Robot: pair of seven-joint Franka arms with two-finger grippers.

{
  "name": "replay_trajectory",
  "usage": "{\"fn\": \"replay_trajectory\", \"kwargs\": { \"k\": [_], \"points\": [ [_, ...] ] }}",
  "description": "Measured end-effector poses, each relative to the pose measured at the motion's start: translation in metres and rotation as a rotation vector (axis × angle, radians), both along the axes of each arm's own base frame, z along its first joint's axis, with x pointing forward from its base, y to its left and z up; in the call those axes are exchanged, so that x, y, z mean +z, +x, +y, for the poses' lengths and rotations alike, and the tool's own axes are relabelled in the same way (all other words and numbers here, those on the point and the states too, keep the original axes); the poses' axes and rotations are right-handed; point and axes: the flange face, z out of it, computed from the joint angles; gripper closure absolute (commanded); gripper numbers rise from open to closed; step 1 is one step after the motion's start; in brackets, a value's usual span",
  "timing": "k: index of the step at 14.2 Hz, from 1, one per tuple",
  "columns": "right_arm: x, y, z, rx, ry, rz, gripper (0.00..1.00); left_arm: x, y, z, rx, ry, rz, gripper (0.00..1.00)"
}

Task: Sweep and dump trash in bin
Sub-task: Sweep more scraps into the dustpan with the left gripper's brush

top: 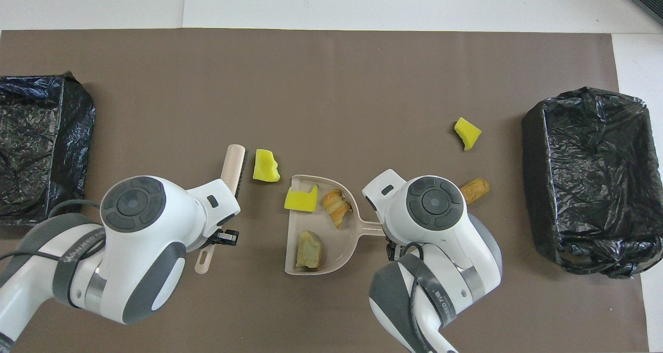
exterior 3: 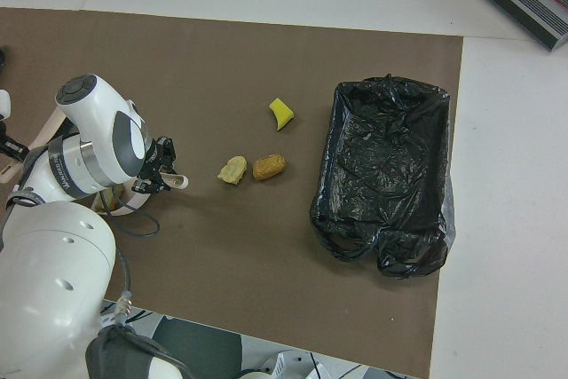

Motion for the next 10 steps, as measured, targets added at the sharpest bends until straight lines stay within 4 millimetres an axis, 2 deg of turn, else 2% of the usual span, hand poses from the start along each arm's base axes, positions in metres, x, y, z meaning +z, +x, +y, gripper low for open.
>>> {"fn": "replay_trajectory", "kwargs": {
  "k": [2, 4, 7, 10],
  "points": [
    [0.0, 0.0, 0.0, -0.028, -0.004, 0.0, 1.0, 0.0, 0.04, 0.005, -0.092, -0.023, -0.015, 1.0],
    [-0.002, -0.002, 0.002, -0.075, -0.011, 0.001, 1.0, -0.014, 0.057, 0.0, -0.179, -0.035, -0.011, 1.0],
    [-0.003, -0.004, 0.003, -0.102, -0.016, 0.002, 1.0, -0.035, 0.062, -0.005, -0.267, -0.042, 0.007, 1.0],
    [-0.003, -0.004, 0.003, -0.102, -0.016, 0.003, 1.0, -0.046, 0.053, -0.011, -0.301, -0.034, 0.06, 1.0]
  ]
}}
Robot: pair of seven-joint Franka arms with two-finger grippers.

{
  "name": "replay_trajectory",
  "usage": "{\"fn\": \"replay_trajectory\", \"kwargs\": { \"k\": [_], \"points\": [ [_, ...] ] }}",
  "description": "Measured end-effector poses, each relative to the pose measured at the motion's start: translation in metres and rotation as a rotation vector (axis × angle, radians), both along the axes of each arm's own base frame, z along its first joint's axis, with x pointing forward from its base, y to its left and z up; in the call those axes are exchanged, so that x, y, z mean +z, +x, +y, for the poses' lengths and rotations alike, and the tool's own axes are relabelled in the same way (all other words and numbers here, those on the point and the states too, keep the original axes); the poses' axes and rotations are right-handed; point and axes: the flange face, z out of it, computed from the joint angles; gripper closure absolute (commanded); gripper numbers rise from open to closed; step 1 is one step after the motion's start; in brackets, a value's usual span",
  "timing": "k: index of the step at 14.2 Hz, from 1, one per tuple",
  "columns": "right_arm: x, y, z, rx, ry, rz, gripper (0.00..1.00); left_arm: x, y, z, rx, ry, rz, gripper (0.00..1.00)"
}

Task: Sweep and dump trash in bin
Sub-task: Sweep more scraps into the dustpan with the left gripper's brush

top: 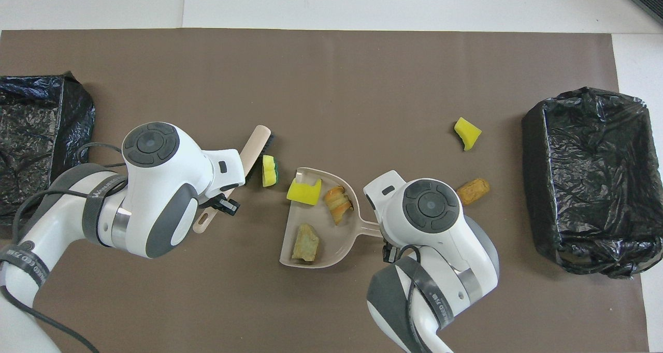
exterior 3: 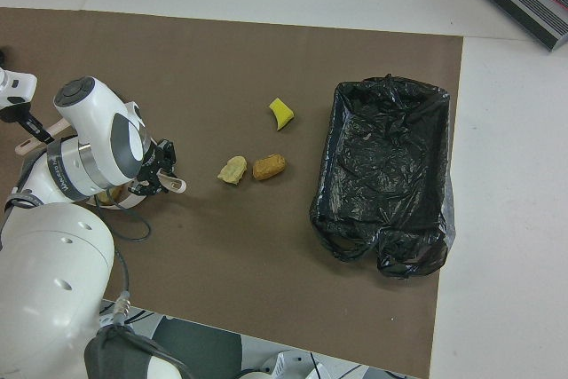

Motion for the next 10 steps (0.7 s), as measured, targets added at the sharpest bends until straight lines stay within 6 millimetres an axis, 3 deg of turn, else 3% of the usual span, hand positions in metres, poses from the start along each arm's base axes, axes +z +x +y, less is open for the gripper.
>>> {"fn": "replay_trajectory", "kwargs": {
  "k": [2, 7, 10],
  "points": [
    [0.0, 0.0, 0.0, 0.0, 0.0, 0.0, 1.0, -0.001, -0.02, -0.023, -0.048, 0.016, 0.034, 1.0],
    [-0.001, 0.0, 0.0, 0.0, -0.001, 0.001, 1.0, 0.009, -0.109, -0.111, 0.005, 0.095, 0.033, 1.0],
    [-0.001, 0.0, 0.0, 0.0, -0.001, 0.001, 1.0, 0.018, -0.14, -0.139, 0.148, 0.126, 0.03, 1.0]
  ]
}}
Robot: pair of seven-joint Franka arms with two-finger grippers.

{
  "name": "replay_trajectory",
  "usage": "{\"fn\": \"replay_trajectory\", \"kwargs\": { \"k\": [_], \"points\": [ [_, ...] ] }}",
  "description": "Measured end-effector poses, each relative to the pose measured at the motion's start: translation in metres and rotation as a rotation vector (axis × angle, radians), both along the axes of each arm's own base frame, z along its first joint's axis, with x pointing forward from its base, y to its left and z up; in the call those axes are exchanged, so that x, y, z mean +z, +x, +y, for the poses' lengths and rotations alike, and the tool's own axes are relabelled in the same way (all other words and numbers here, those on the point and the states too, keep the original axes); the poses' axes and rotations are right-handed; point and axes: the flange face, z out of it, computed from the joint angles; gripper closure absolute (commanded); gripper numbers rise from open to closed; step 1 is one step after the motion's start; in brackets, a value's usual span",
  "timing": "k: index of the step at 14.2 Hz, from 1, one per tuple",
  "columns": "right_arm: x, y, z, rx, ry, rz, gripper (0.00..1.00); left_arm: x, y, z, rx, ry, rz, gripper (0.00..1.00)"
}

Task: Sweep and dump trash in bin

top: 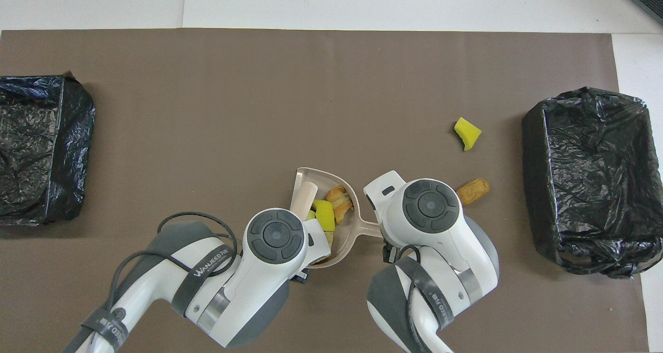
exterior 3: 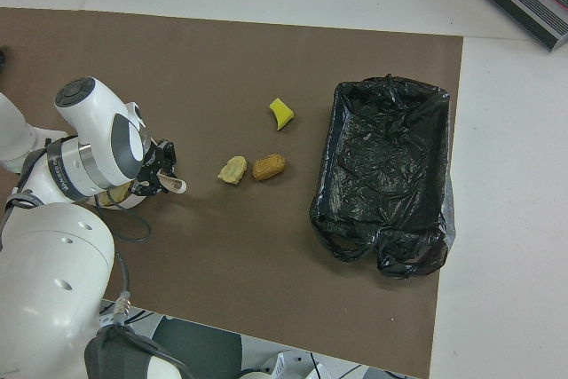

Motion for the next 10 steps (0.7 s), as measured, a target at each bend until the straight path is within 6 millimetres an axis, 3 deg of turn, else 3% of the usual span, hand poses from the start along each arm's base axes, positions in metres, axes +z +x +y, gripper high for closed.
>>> {"fn": "replay_trajectory", "kwargs": {
  "k": [4, 7, 10],
  "points": [
    [0.0, 0.0, 0.0, 0.0, 0.0, 0.0, 1.0, 0.014, -0.003, -0.014, 0.299, 0.009, -0.024, 1.0],
    [0.0, 0.0, 0.0, 0.0, 0.0, 0.0, 1.0, 0.046, 0.004, -0.019, 0.526, -0.004, -0.074, 1.0],
    [0.0, 0.0, 0.0, 0.0, 0.0, 0.0, 1.0, 0.084, 0.0, -0.012, 0.621, -0.062, -0.043, 1.0]
  ]
}}
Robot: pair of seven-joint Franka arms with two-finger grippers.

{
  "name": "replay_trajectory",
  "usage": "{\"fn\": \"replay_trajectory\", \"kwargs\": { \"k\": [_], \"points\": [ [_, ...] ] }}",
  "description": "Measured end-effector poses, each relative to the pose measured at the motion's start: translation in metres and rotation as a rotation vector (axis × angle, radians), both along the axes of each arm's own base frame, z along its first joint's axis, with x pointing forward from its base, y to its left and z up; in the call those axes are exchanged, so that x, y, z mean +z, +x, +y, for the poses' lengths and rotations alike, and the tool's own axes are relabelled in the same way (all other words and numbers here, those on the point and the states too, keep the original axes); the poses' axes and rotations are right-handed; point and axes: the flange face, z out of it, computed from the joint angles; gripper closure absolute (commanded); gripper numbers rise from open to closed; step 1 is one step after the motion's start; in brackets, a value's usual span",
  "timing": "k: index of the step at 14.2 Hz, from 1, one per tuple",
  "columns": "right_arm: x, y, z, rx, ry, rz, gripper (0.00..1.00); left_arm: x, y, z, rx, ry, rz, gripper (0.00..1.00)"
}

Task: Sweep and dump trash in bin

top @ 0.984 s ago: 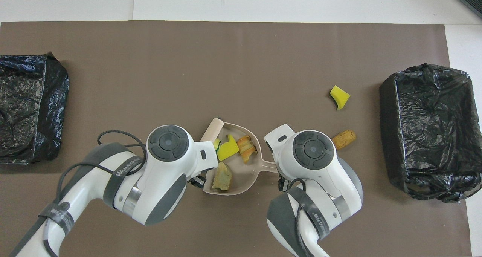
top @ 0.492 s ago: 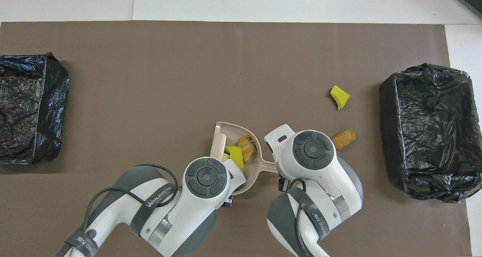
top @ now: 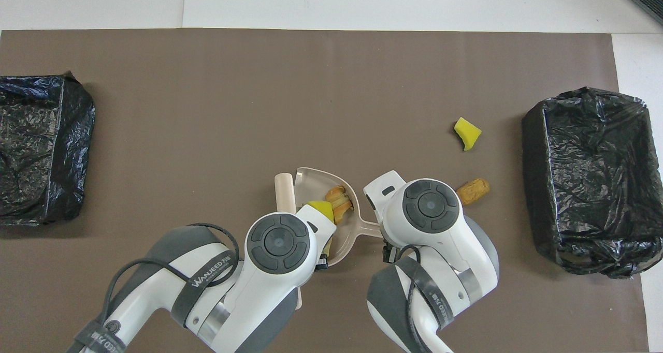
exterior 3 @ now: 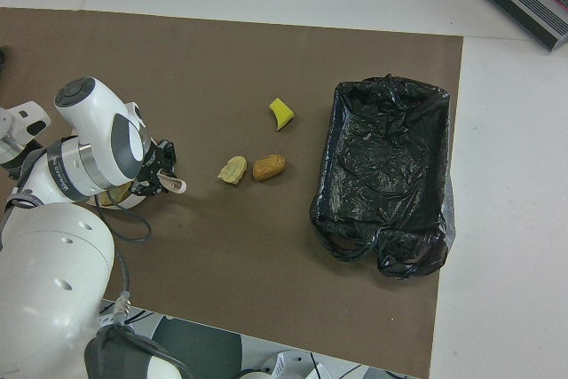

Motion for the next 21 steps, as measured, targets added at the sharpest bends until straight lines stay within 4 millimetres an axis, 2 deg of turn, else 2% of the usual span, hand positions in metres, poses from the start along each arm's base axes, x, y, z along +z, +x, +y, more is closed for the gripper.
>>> {"fn": "replay_trajectory", "kwargs": {
  "k": [2, 4, 8, 12, 14, 16, 18, 21],
  "points": [
    [0.0, 0.0, 0.0, 0.0, 0.0, 0.0, 1.0, 0.014, -0.005, 0.009, 0.007, -0.001, 0.018, 1.0],
    [0.0, 0.0, 0.0, 0.0, 0.0, 0.0, 1.0, 0.019, -0.008, 0.011, 0.006, -0.002, 0.022, 1.0],
    [0.0, 0.0, 0.0, 0.0, 0.0, 0.0, 1.0, 0.012, -0.021, 0.021, -0.075, 0.057, 0.116, 1.0],
    [0.0, 0.002, -0.004, -0.01, 0.001, 0.0, 1.0, -0.002, -0.037, 0.05, -0.095, 0.074, 0.152, 1.0],
    [0.004, 0.01, -0.017, -0.035, 0.024, 0.004, 1.0, -0.017, -0.06, 0.065, -0.102, 0.063, 0.123, 1.0],
    [0.012, 0.023, -0.042, -0.049, 0.078, 0.007, 1.0, -0.027, -0.093, 0.07, -0.136, 0.07, 0.09, 1.0],
    [0.022, 0.036, -0.071, -0.055, 0.116, -0.007, 1.0, -0.041, -0.125, 0.056, -0.159, 0.092, 0.034, 1.0],
    [0.032, 0.046, -0.101, -0.044, 0.174, -0.021, 1.0, -0.065, -0.163, 0.031, -0.163, 0.108, -0.043, 1.0]
  ]
}}
